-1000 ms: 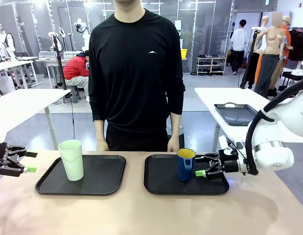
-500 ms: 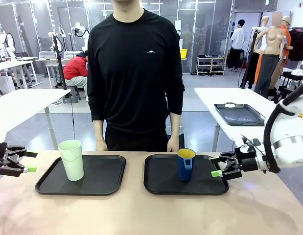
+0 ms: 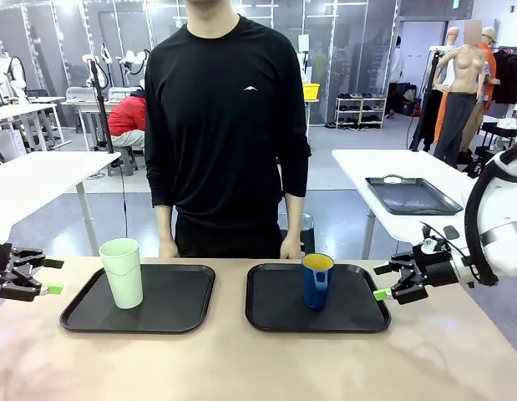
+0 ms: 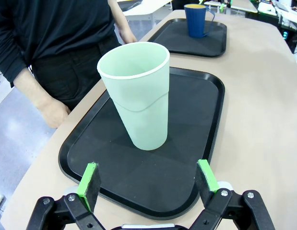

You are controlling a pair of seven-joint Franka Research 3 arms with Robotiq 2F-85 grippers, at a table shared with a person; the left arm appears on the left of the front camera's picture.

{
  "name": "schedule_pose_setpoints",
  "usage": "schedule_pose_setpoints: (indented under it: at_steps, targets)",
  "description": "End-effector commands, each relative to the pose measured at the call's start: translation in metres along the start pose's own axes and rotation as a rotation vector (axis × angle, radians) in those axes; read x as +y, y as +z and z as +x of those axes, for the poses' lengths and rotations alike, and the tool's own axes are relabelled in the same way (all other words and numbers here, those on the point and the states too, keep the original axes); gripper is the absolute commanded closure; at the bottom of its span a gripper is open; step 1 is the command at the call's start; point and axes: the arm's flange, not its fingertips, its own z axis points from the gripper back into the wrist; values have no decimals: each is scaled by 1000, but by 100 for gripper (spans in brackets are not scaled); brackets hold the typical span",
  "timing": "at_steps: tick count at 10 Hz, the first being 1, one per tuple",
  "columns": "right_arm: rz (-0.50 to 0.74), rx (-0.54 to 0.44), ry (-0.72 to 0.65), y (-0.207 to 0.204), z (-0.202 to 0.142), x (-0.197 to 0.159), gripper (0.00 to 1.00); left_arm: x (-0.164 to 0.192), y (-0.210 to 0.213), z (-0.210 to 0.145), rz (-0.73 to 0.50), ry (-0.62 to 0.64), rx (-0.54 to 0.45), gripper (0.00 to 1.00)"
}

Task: Sort and store the cups by type.
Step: Pick up the Handle plastic cup and place it into the empty Flat Tray.

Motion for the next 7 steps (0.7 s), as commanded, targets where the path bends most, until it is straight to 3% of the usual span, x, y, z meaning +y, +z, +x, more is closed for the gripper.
schedule_pose_setpoints:
  at_steps: [1,7]
  targets:
    - [16,-16,-9,-4,-6,-3,0,1,-1,-1,3,-9,-16,0]
    - [16,-16,-9,-4,-6,-3,0,1,-1,-1,3,-9,-16,0]
